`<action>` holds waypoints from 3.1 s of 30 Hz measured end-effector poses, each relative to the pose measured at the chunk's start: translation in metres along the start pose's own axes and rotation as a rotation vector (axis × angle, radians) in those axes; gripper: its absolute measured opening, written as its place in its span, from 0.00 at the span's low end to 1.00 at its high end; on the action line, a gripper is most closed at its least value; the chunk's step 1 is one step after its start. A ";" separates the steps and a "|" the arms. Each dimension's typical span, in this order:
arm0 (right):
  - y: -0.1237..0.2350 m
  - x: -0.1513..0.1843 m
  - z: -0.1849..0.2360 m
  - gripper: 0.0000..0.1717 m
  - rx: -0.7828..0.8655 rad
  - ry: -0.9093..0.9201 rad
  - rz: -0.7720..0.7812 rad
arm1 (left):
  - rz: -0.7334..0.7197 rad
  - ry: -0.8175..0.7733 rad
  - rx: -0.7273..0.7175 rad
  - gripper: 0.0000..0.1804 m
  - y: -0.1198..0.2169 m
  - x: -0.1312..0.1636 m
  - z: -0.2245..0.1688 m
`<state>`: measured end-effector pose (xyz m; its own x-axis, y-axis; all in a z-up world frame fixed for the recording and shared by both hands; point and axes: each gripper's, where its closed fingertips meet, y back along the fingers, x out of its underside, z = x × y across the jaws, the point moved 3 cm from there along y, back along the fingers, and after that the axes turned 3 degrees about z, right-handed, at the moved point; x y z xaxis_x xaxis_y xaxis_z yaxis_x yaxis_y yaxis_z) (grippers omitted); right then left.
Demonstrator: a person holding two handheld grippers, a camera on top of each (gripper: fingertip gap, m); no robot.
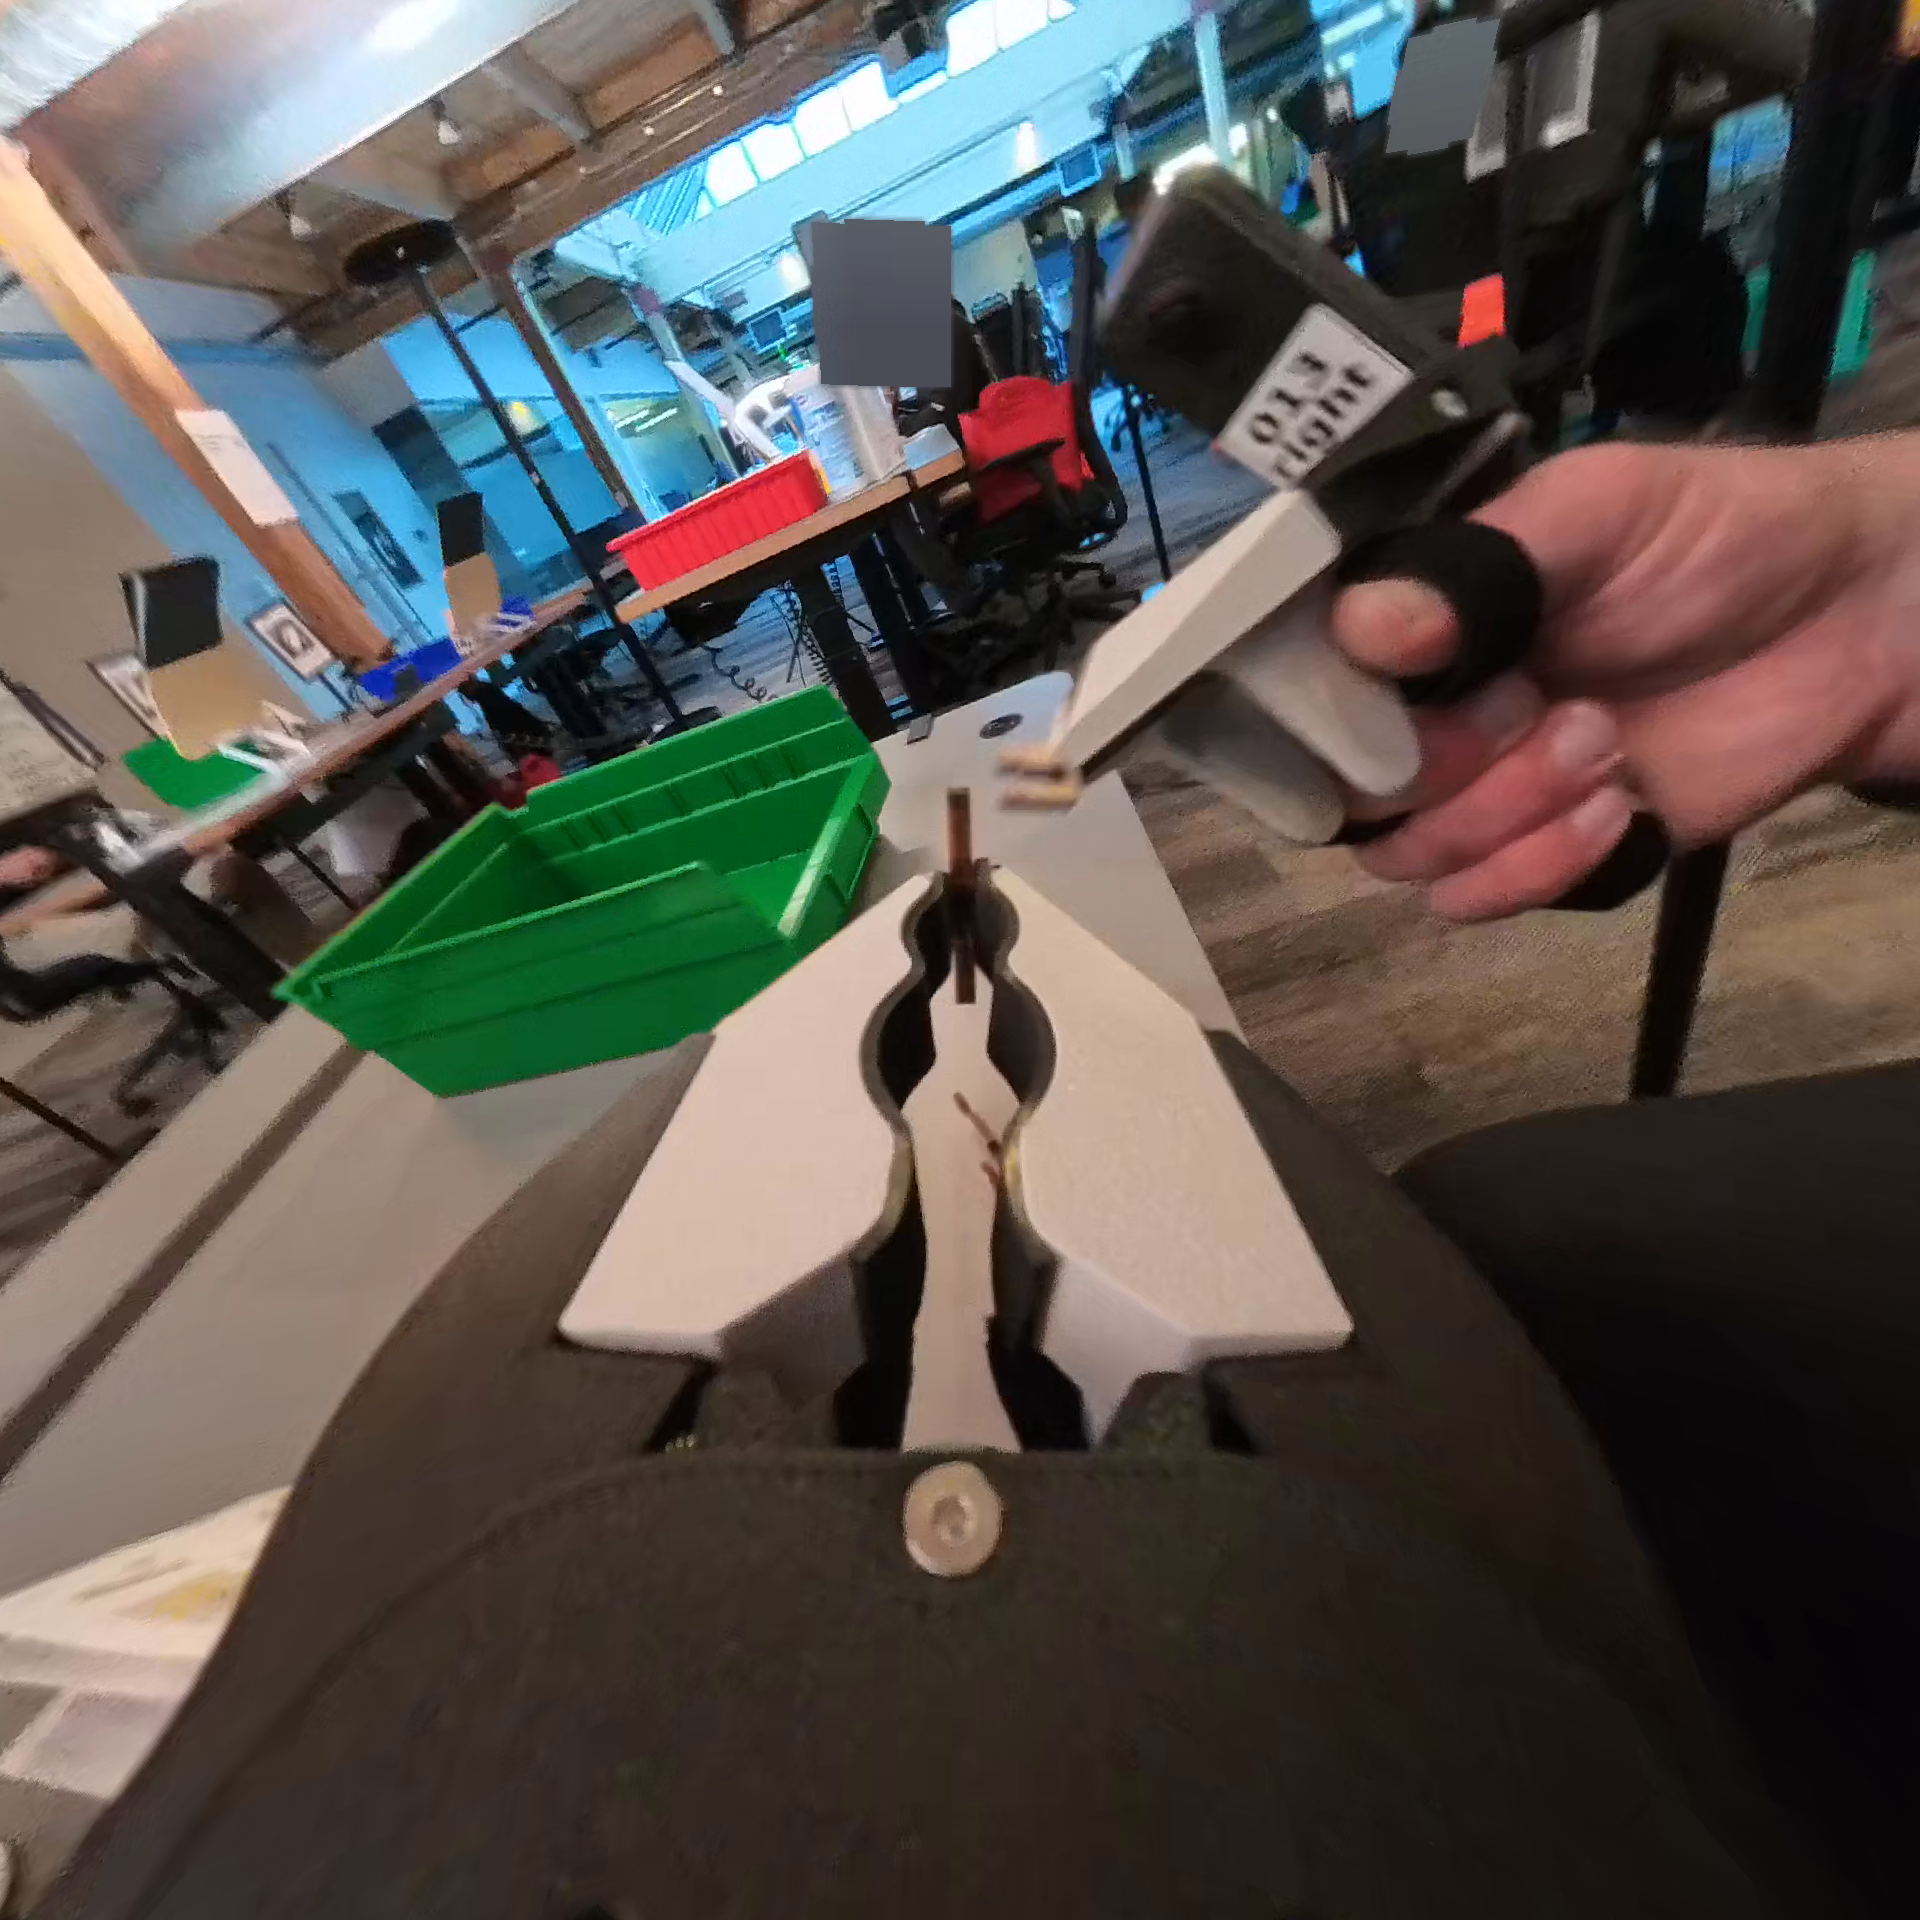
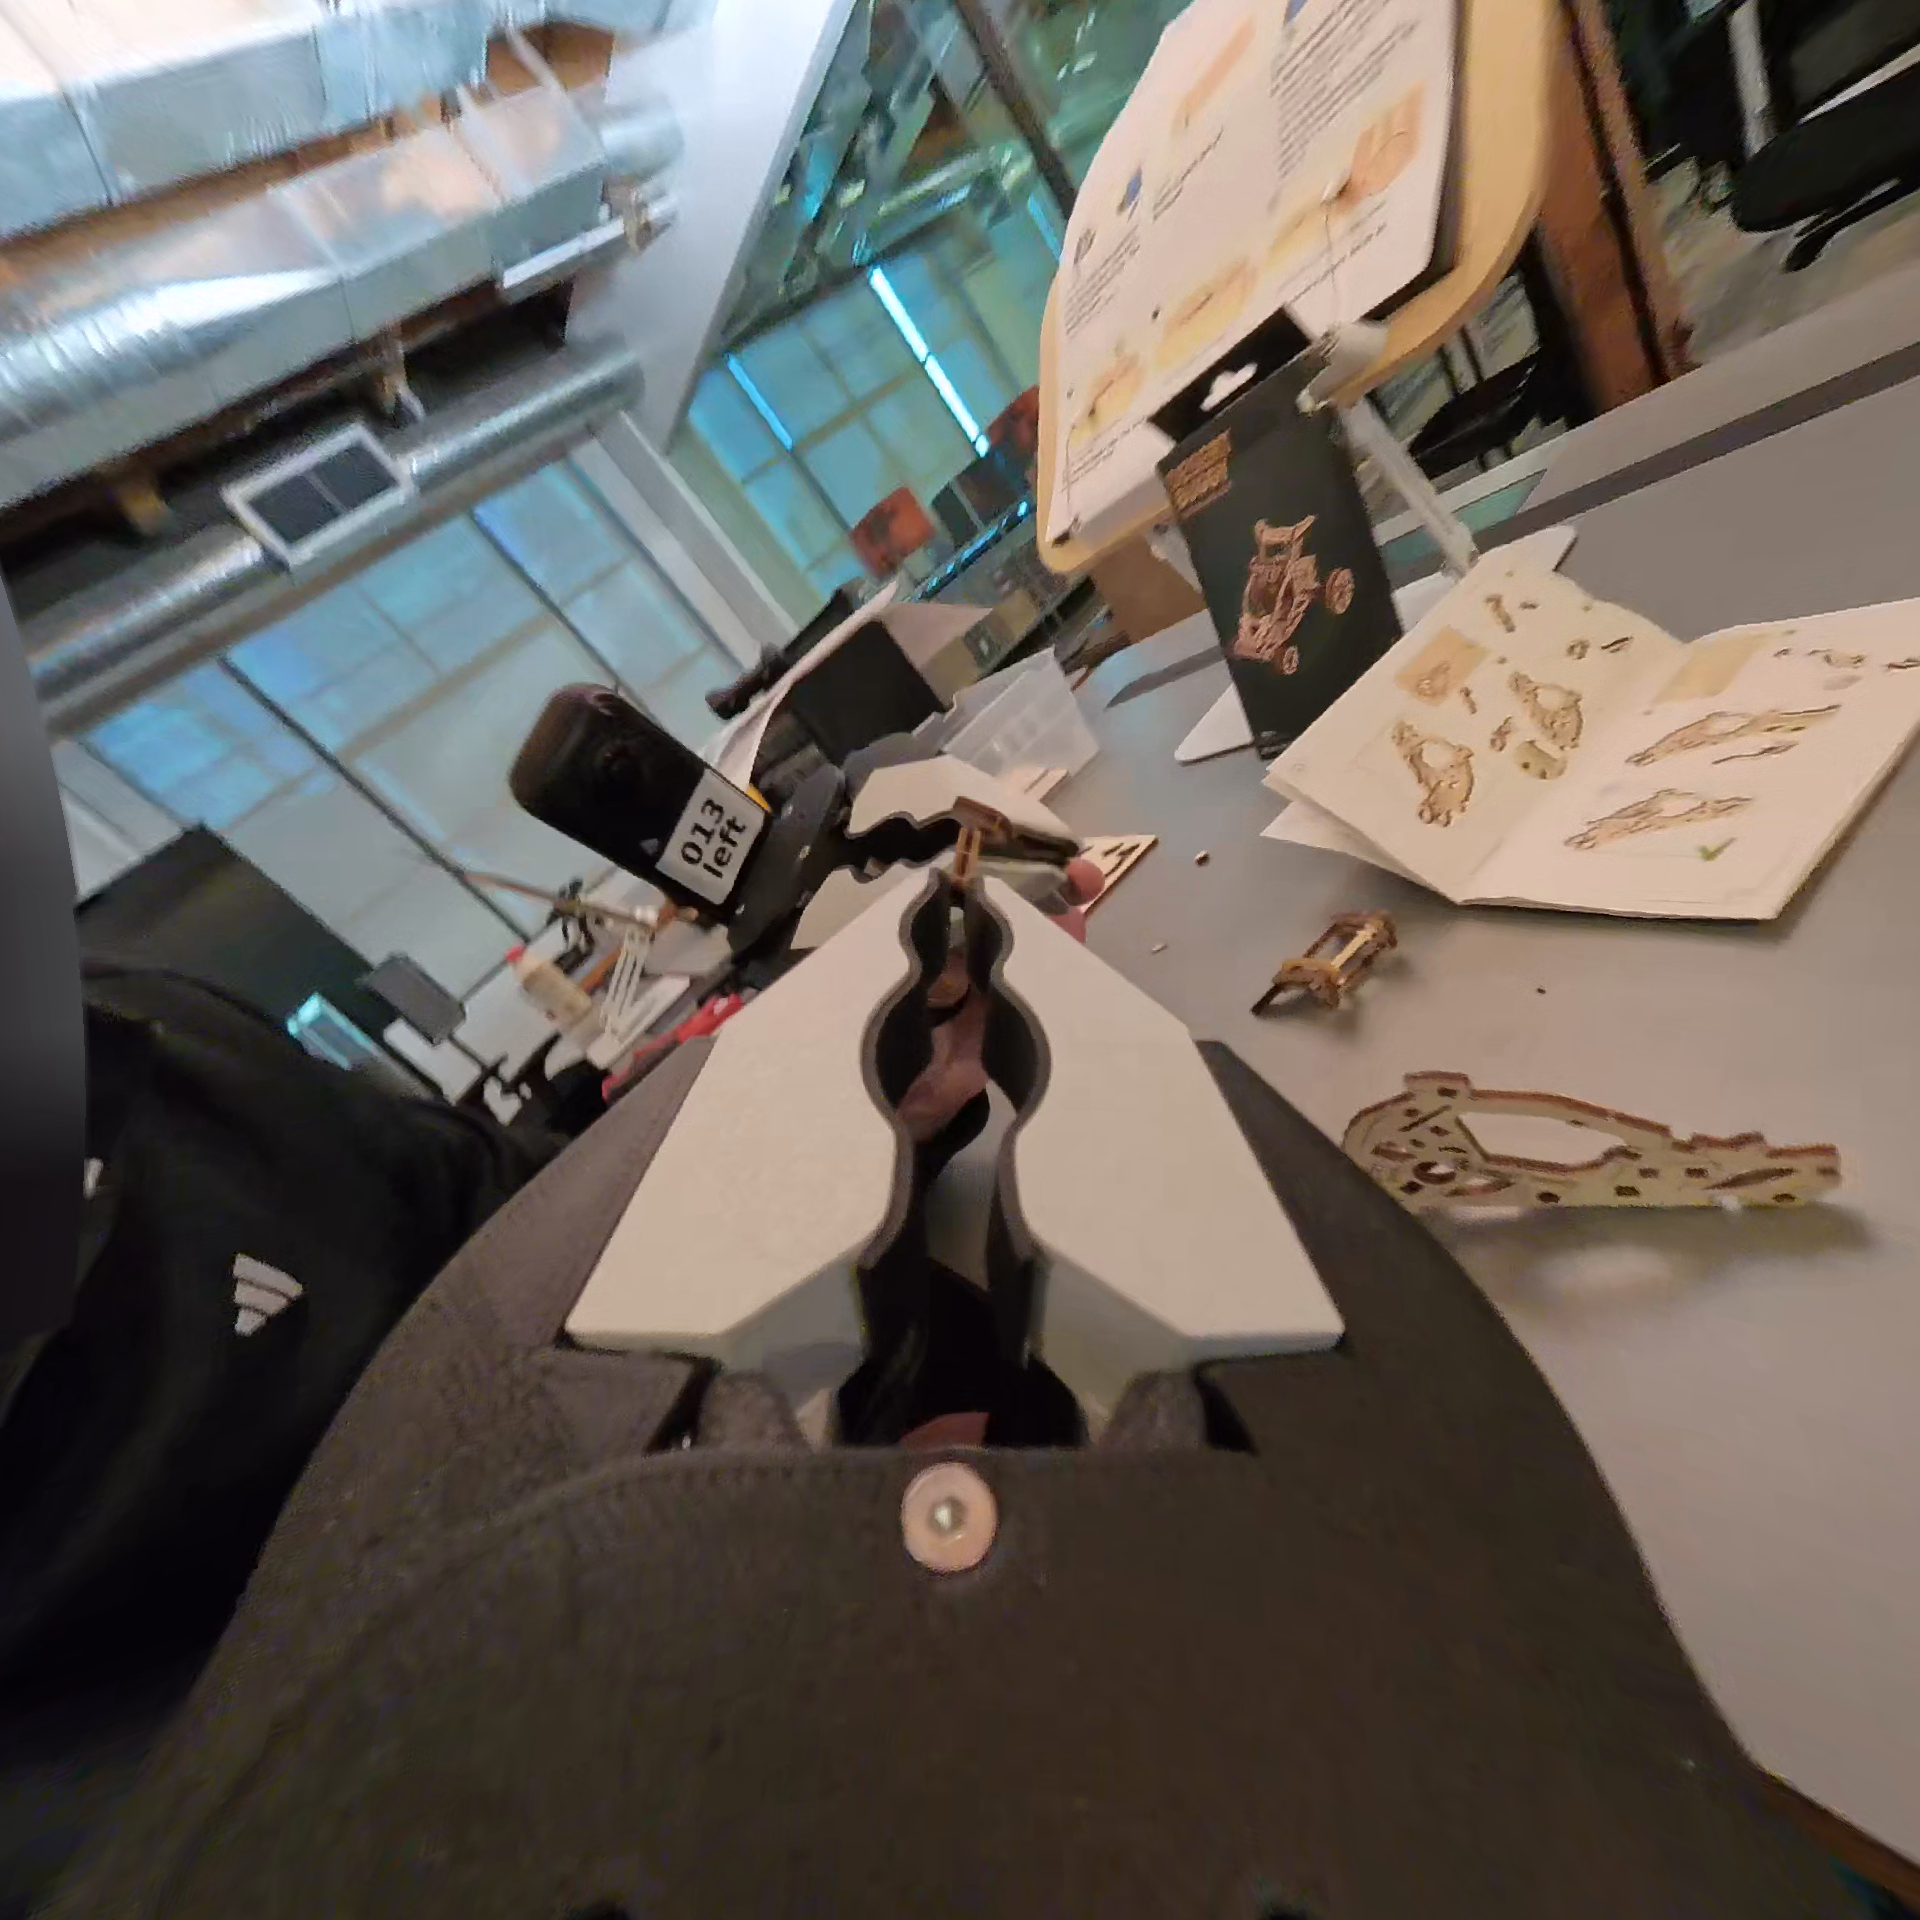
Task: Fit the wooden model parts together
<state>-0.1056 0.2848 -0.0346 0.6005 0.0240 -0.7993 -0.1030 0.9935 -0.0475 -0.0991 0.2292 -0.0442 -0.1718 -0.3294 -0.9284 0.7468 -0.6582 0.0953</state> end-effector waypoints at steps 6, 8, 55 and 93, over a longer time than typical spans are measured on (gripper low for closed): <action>0.002 0.004 -0.003 0.00 0.023 0.002 -0.025 | 0.011 0.050 0.040 0.01 -0.006 0.006 -0.003; 0.003 0.002 -0.004 0.00 0.051 0.030 -0.025 | 0.010 0.104 0.075 0.01 -0.006 0.003 -0.003; -0.010 0.013 -0.013 0.01 0.880 1.144 0.400 | 0.369 0.082 -0.066 0.00 -0.022 0.023 -0.002; 0.020 0.004 -0.028 0.01 0.438 0.272 0.042 | 0.316 0.123 0.152 0.17 -0.017 0.006 -0.022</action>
<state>-0.1272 0.3016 -0.0559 0.3689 0.0932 -0.9248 0.2537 0.9471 0.1966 -0.0985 0.2529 -0.0592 0.1376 -0.4547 -0.8800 0.6452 -0.6329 0.4279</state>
